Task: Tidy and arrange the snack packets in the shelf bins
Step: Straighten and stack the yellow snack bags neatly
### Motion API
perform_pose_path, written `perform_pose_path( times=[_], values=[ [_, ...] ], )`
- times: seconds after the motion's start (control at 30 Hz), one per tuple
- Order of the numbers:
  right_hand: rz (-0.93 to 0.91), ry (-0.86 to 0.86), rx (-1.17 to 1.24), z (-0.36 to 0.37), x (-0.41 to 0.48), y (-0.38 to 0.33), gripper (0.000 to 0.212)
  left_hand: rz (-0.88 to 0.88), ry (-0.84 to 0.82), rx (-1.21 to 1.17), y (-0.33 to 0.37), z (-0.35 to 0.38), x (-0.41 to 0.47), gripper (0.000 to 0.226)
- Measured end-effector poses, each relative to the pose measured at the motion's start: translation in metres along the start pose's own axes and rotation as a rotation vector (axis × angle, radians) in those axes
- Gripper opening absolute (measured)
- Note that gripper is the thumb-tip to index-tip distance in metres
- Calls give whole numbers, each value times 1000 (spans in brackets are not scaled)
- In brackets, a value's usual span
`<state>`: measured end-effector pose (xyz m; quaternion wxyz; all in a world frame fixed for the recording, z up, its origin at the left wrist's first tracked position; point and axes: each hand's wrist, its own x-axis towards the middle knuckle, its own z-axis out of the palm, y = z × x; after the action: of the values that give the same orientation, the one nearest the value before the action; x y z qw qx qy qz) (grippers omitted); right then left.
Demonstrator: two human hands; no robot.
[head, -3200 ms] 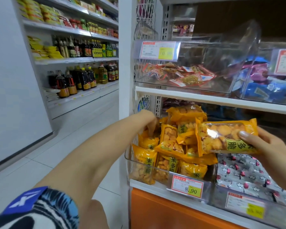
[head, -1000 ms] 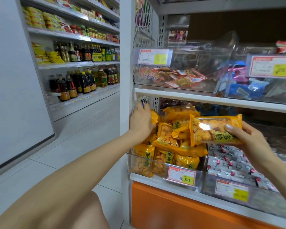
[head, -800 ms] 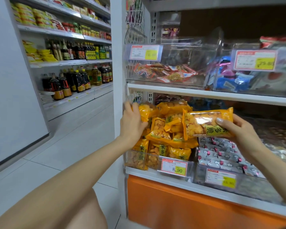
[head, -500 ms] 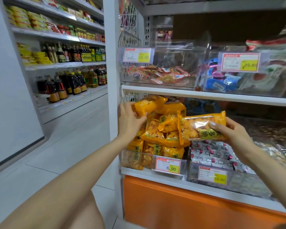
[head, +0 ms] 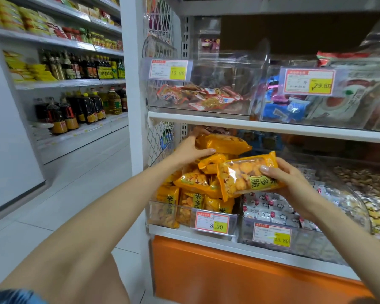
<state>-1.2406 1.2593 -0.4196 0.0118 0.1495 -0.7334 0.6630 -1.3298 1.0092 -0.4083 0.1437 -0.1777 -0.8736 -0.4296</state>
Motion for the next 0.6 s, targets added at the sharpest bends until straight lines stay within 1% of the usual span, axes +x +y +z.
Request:
perform_pose_path(
  times=[0.13,0.23,0.3,0.37,0.4,0.43,0.5,0.6],
  values=[
    [14,-33,28,8,6,1,52,22,-63,76,-8,-10,2,59],
    [31,-24,67,10,10,1,51,52,-121,108,-4,-22,2,59],
    [46,-50,90,9,14,1,60,62,-160,131,0,-33,0,65],
    [81,-111,102,7,19,1,82,24,-197,192,-1,-42,0,76],
    [99,-152,114,5,22,0,89,-24,-210,241,-4,-46,2,79],
    [113,-189,137,3,24,1,92,-74,-218,312,-7,-50,5,78],
    [141,-232,201,0,28,2,89,-148,-272,520,-18,-52,13,68],
    [169,-176,302,-2,35,4,91,-162,-446,817,-29,-47,22,52]
  ],
)
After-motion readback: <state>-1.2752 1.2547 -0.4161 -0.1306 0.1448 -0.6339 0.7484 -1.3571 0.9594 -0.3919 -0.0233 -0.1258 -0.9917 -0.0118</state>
